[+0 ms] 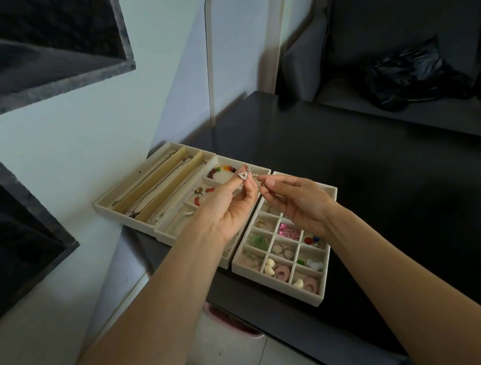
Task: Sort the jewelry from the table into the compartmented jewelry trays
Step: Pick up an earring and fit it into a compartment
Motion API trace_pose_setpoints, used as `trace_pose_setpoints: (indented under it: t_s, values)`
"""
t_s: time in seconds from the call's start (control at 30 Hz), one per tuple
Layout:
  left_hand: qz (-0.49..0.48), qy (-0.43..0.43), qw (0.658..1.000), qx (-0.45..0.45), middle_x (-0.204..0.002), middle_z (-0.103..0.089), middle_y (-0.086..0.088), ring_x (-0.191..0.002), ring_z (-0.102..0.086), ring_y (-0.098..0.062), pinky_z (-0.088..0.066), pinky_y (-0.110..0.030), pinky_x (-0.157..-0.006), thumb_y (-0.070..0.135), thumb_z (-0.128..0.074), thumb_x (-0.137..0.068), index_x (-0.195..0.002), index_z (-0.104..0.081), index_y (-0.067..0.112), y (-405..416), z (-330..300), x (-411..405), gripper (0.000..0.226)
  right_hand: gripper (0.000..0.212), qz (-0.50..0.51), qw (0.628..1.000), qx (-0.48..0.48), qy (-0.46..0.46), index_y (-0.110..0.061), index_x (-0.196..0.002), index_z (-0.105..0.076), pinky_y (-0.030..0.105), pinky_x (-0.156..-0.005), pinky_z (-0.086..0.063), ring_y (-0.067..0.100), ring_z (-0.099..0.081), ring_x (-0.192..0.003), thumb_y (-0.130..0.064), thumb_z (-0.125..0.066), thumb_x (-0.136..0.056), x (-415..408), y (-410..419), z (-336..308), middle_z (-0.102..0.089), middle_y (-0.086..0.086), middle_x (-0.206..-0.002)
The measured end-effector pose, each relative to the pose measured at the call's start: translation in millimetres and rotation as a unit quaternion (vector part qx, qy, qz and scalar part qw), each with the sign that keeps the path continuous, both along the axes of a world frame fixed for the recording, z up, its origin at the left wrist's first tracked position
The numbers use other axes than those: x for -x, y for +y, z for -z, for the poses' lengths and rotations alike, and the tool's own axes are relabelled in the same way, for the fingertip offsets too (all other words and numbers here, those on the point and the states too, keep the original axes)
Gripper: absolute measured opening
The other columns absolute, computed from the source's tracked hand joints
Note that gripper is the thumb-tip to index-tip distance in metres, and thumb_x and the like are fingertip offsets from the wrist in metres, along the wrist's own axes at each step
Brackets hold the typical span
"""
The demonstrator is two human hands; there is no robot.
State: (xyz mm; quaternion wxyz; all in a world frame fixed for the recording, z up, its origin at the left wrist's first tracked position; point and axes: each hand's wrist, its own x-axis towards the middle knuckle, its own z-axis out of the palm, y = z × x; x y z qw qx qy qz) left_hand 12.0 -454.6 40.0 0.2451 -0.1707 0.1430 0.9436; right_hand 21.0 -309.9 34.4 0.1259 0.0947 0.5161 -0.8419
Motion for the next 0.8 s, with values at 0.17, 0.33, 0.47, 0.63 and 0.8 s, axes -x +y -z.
trace_pose_setpoints:
  t_s: [0.17, 0.33, 0.47, 0.63, 0.8]
  values:
    - [-0.013, -0.005, 1.000, 0.008, -0.086, -0.058, -0.019, -0.075, -0.058, -0.017, -0.054, -0.020, -0.049, -0.001, -0.055, -0.090, -0.103, -0.055, -0.004, -0.8, -0.4, 1.2, 0.013, 0.016, 0.014, 0.998, -0.058, 0.001, 0.003, -0.101, -0.065, 0.025, -0.076, -0.058, 0.015, -0.070, -0.078, 0.004, -0.054, -0.090, 1.5, 1.8, 1.2, -0.071, 0.012, -0.085]
    - [-0.019, 0.001, 1.000, 0.014, -0.086, -0.057, -0.017, -0.075, -0.056, -0.015, -0.054, -0.018, -0.052, -0.001, -0.054, -0.090, -0.097, -0.059, -0.003, -1.8, -0.9, 1.4, 0.009, 0.007, 0.030, 0.960, -0.275, 0.034, -0.001, -0.093, -0.065, 0.027, -0.080, -0.058, 0.018, -0.071, -0.086, 0.000, -0.060, -0.088, 5.0, 7.2, 3.6, -0.071, 0.013, -0.090]
    - [-0.019, -0.001, 1.000, 0.012, -0.084, -0.057, -0.017, -0.074, -0.057, -0.015, -0.055, -0.017, -0.056, -0.001, -0.055, -0.090, -0.096, -0.059, -0.004, -2.3, -1.8, 0.4, 0.008, 0.005, 0.007, 0.875, -0.476, 0.089, -0.012, -0.087, -0.063, 0.022, -0.073, -0.056, 0.010, -0.067, -0.081, -0.007, -0.061, -0.089, 7.1, 11.3, 5.6, -0.067, 0.003, -0.088]
    - [-0.020, -0.003, 1.000, 0.017, -0.086, -0.058, -0.017, -0.074, -0.058, -0.016, -0.055, -0.018, -0.055, -0.002, -0.056, -0.089, -0.101, -0.058, -0.004, -2.7, -2.9, -2.0, 0.013, 0.008, -0.044, 0.793, -0.597, 0.111, -0.017, -0.085, -0.060, 0.014, -0.060, -0.042, 0.005, -0.058, -0.078, -0.010, -0.060, -0.090, 9.3, 12.5, 12.2, -0.060, -0.006, -0.086]
    - [-0.023, -0.008, 1.000, 0.014, -0.089, -0.058, -0.018, -0.075, -0.059, -0.016, -0.056, -0.019, -0.056, -0.002, -0.056, -0.088, -0.110, -0.056, -0.003, -3.0, -2.5, -2.0, 0.021, 0.002, -0.064, 0.697, -0.702, 0.131, -0.016, -0.090, -0.064, 0.015, -0.059, -0.037, 0.006, -0.047, -0.074, -0.014, -0.063, -0.089, 12.9, 7.0, 17.9, -0.041, -0.001, -0.108]
